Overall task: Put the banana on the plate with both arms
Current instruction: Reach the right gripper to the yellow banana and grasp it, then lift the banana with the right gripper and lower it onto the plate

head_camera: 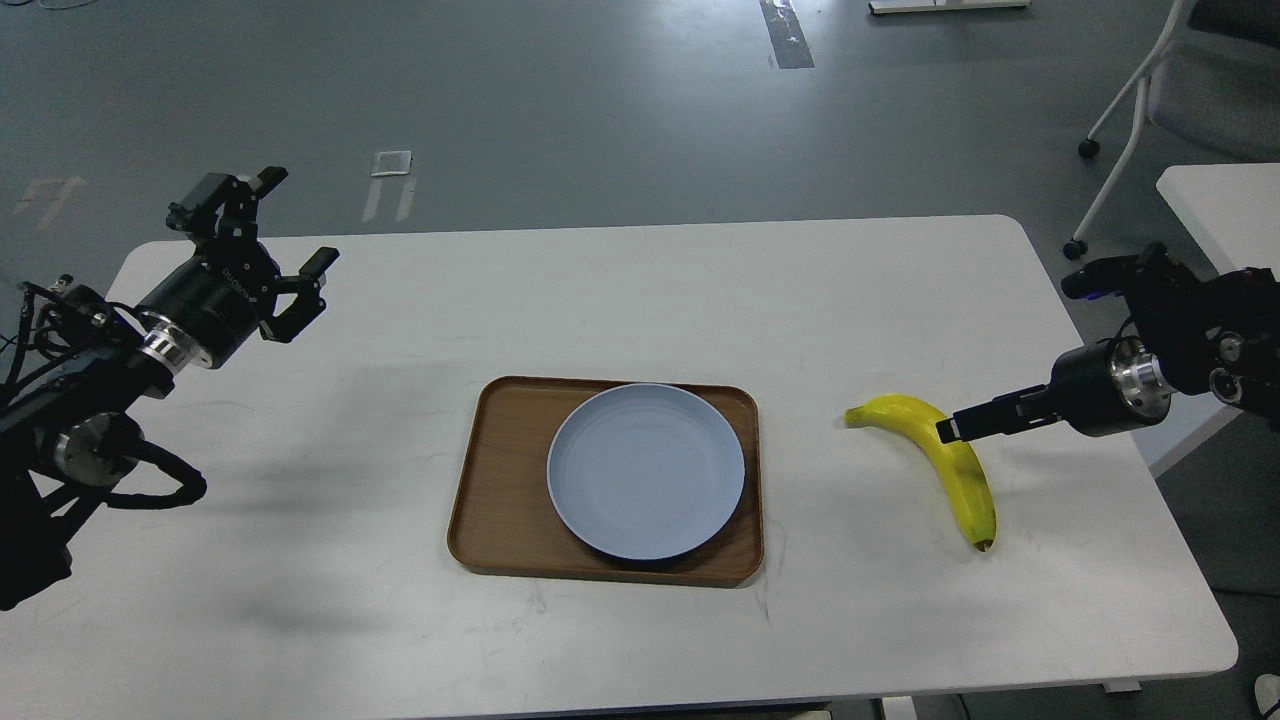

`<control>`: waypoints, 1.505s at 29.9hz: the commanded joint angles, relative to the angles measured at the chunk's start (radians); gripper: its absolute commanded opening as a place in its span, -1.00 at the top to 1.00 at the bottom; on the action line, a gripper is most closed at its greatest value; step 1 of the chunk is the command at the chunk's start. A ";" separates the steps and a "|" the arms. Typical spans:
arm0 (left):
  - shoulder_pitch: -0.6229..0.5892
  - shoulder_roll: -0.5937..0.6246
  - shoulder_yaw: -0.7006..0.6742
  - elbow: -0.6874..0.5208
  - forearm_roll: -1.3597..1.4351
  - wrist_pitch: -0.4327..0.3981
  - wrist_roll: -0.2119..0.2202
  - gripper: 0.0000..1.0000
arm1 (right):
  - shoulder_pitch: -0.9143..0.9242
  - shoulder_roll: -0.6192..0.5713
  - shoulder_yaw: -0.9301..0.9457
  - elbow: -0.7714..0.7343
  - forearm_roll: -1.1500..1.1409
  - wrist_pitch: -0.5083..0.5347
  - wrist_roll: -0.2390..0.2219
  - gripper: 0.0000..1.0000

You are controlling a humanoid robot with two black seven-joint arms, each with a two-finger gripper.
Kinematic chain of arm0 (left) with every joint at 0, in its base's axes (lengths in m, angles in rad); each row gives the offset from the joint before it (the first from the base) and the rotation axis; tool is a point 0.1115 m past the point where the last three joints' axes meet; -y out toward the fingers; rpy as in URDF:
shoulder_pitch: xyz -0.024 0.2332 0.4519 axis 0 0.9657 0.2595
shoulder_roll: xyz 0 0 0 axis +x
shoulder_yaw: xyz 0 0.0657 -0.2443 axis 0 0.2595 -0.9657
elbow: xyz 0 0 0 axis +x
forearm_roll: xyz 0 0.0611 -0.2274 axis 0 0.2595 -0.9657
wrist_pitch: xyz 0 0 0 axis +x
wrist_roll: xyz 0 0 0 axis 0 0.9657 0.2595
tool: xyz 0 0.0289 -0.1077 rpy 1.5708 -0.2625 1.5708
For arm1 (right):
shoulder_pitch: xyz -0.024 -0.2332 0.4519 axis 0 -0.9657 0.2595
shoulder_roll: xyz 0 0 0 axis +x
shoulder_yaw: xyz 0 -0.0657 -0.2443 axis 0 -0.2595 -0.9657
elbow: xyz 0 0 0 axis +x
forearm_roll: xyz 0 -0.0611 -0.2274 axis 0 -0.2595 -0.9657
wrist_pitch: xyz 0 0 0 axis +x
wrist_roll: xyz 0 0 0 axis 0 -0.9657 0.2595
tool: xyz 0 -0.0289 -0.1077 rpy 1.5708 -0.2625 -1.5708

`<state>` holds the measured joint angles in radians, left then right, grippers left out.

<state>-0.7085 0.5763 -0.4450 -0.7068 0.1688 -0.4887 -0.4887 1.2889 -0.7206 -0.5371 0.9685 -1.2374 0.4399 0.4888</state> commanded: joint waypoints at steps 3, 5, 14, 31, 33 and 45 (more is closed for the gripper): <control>0.000 0.004 -0.001 0.000 -0.002 0.000 0.000 -0.96 | 0.000 0.055 -0.063 -0.013 0.001 -0.067 0.000 -0.99; 0.000 0.005 -0.008 0.000 -0.002 0.000 0.000 -0.96 | -0.002 0.075 -0.089 -0.028 0.001 -0.099 0.000 -0.99; 0.000 0.008 -0.014 0.000 0.000 0.000 0.000 -0.96 | -0.014 0.116 -0.156 -0.062 0.007 -0.144 0.000 -0.88; 0.001 0.010 -0.014 0.000 -0.002 0.000 0.000 -0.96 | -0.007 0.099 -0.173 -0.051 0.013 -0.144 0.000 0.85; 0.000 0.010 -0.014 0.000 -0.002 0.000 0.000 -0.96 | 0.010 0.077 -0.170 -0.034 0.015 -0.144 0.000 0.85; -0.002 0.010 -0.023 0.000 -0.002 0.000 0.000 -0.96 | 0.260 0.148 -0.176 0.061 0.173 -0.119 0.000 0.83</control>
<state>-0.7096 0.5876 -0.4671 -0.7071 0.1672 -0.4887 -0.4887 1.5081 -0.6356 -0.7081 1.0203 -1.1424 0.3093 0.4885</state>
